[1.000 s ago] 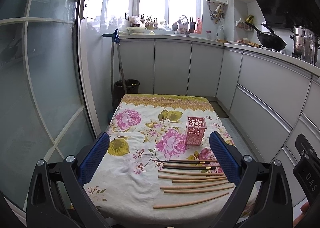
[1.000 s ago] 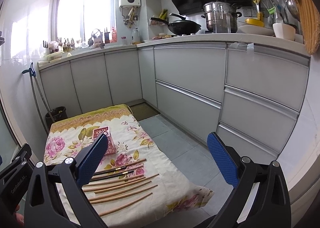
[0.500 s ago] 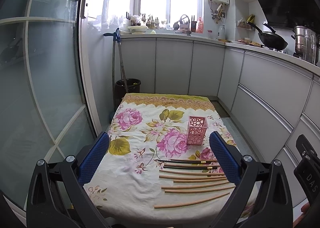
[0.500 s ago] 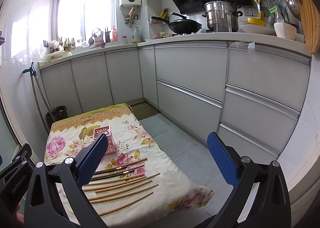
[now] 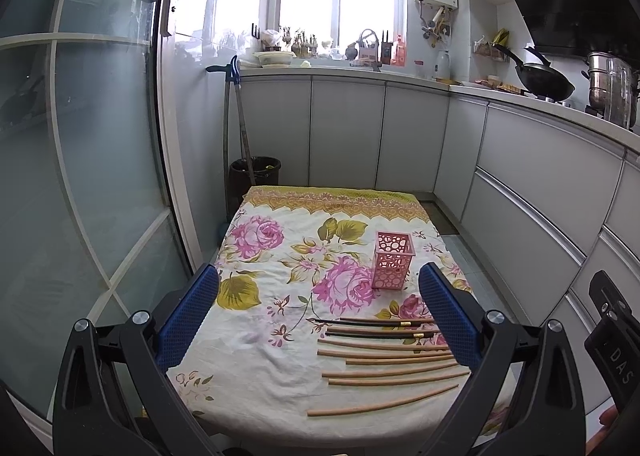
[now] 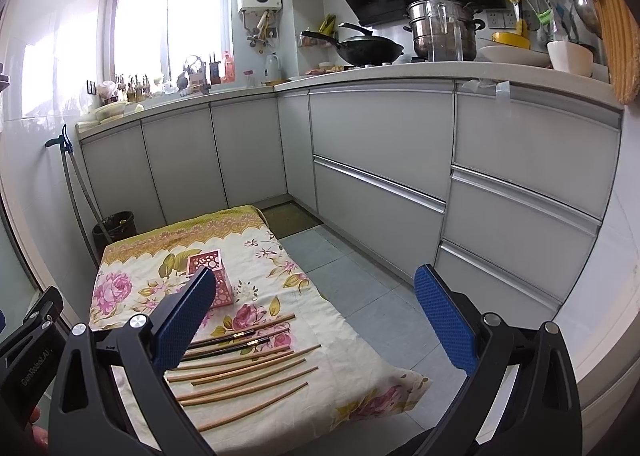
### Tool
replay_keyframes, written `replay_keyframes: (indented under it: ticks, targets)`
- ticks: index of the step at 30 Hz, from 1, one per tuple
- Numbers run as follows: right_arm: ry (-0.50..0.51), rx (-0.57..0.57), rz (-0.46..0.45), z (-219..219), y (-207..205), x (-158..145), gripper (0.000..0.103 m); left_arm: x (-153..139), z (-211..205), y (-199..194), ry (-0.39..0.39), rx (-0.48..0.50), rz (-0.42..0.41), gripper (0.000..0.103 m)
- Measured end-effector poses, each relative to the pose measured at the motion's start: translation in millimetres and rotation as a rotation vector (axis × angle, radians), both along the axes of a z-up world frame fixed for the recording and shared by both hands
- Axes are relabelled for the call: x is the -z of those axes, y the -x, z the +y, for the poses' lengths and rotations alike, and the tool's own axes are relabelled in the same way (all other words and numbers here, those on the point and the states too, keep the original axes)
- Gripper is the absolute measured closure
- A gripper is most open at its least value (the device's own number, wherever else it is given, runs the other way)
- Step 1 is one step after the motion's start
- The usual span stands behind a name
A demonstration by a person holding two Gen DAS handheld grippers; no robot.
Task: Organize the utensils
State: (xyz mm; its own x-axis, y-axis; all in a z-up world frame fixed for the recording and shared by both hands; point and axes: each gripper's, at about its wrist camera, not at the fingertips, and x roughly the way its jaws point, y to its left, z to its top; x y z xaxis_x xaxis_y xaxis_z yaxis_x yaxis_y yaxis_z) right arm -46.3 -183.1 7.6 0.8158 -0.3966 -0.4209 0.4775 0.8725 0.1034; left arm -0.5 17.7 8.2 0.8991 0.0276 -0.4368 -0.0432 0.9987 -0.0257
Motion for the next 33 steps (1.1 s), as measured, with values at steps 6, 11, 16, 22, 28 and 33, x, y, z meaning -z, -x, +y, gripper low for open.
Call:
replay_keyframes:
  ticks: [6,11,16,22,28,33]
  targets:
    - [0.001,0.004,-0.002,-0.1,0.4,0.8,0.006,1.8,-1.7,0.2,-0.003,0.003,0.006,0.007]
    - [-0.007,0.010,0.007,-1.5,-2.8,4.7,0.006,5.3,-6.3,-1.8,-0.011,0.009,0.019,0.007]
    - [-0.023,0.016,0.026,-7.6,-11.8,11.9,0.006,12.3,-14.3,-12.2,-0.027,0.021,0.046,0.007]
    - [-0.104,0.089,0.040,-42.5,-24.1,30.3,0.006,31.1,-48.9,-69.3,-0.075,0.316,0.214,0.007]
    - [-0.282,0.194,0.090,-101.4,-45.3,71.5,0.006,103.7,-135.0,-155.7,-0.284,0.805,0.657,0.007]
    - [-0.336,0.225,0.133,-125.4,-67.6,99.8,0.006,157.0,-178.5,-210.2,-0.338,0.938,0.934,0.007]
